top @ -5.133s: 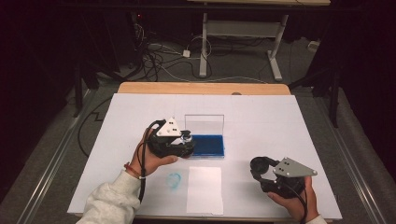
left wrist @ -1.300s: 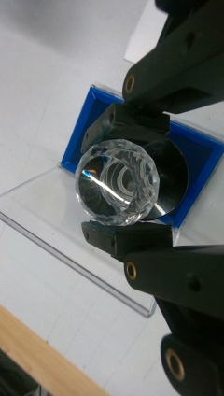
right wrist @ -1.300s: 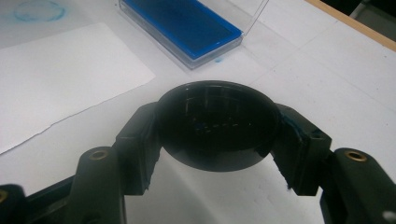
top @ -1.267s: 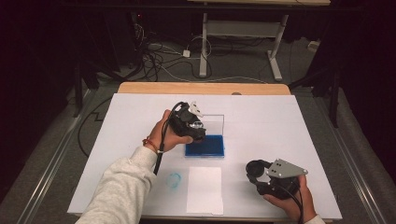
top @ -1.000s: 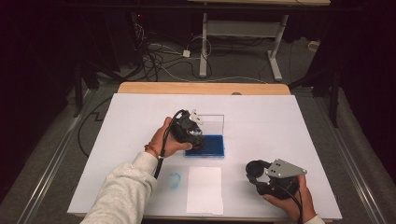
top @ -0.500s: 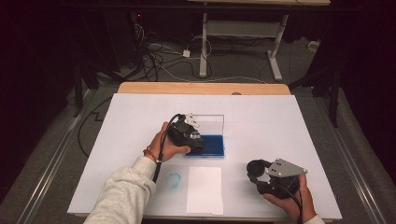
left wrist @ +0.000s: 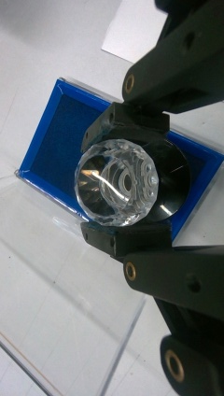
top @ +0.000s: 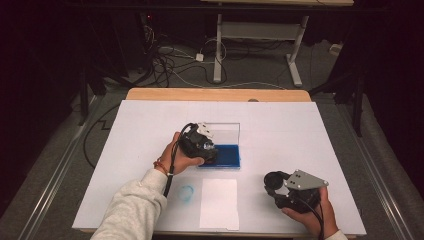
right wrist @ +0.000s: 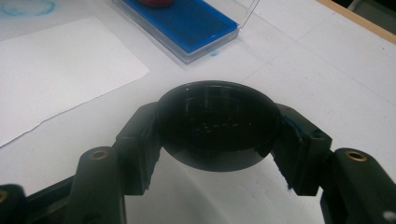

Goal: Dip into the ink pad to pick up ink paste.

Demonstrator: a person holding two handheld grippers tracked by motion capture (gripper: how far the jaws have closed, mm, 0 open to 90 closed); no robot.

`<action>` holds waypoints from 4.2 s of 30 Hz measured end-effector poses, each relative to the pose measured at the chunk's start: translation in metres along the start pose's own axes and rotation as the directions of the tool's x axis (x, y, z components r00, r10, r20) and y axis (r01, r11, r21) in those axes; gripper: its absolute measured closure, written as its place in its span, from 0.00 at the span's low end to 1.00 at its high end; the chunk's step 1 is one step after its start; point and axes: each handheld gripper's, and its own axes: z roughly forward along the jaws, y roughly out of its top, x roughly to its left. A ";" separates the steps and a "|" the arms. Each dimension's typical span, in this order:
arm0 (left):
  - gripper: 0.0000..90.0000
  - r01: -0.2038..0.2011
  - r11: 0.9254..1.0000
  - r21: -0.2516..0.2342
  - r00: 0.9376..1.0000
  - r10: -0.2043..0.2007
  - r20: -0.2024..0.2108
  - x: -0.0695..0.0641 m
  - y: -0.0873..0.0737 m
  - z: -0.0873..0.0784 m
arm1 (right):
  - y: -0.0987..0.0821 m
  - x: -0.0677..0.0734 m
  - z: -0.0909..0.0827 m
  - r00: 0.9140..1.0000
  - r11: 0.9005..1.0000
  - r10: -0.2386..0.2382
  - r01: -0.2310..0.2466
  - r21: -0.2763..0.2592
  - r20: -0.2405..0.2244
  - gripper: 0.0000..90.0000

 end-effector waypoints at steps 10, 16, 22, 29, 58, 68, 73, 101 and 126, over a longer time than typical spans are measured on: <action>0.61 -0.003 1.000 0.002 1.000 0.003 0.006 0.000 0.002 0.000 | 0.000 0.000 0.000 1.000 1.000 -0.006 0.006 0.001 0.001 0.43; 0.61 -0.027 0.999 0.024 1.000 0.027 -0.004 -0.003 0.004 0.000 | 0.000 0.000 -0.001 1.000 1.000 -0.005 0.005 0.002 0.001 0.43; 0.61 -0.031 0.999 0.031 0.999 0.032 -0.009 -0.005 0.003 0.001 | 0.001 0.001 0.000 1.000 1.000 -0.011 0.011 0.005 0.001 0.43; 0.61 -0.023 0.999 0.034 1.000 0.024 -0.016 -0.006 0.003 0.001 | 0.001 0.001 0.000 1.000 1.000 -0.014 0.014 0.009 -0.001 0.43; 0.61 -0.071 0.984 0.165 0.997 0.075 -0.016 -0.008 0.019 0.001 | 0.000 0.001 0.001 1.000 1.000 -0.010 0.010 0.012 -0.006 0.43; 0.61 -0.074 0.980 0.182 0.997 0.076 -0.007 -0.007 0.021 0.001 | 0.001 0.000 0.001 1.000 1.000 -0.008 0.008 0.009 -0.002 0.43; 0.61 -0.082 0.978 0.194 0.996 0.086 -0.017 -0.009 0.023 0.001 | 0.001 0.000 0.000 1.000 1.000 -0.007 0.007 0.005 0.003 0.43; 0.61 -0.131 0.984 0.119 0.991 0.135 -0.023 -0.024 0.068 -0.010 | 0.002 -0.007 -0.010 1.000 1.000 0.002 -0.001 -0.025 0.031 0.43; 0.61 -0.172 0.971 0.167 0.984 0.177 -0.018 -0.038 0.059 0.029 | 0.000 -0.006 -0.008 1.000 1.000 0.002 -0.002 -0.013 0.017 0.43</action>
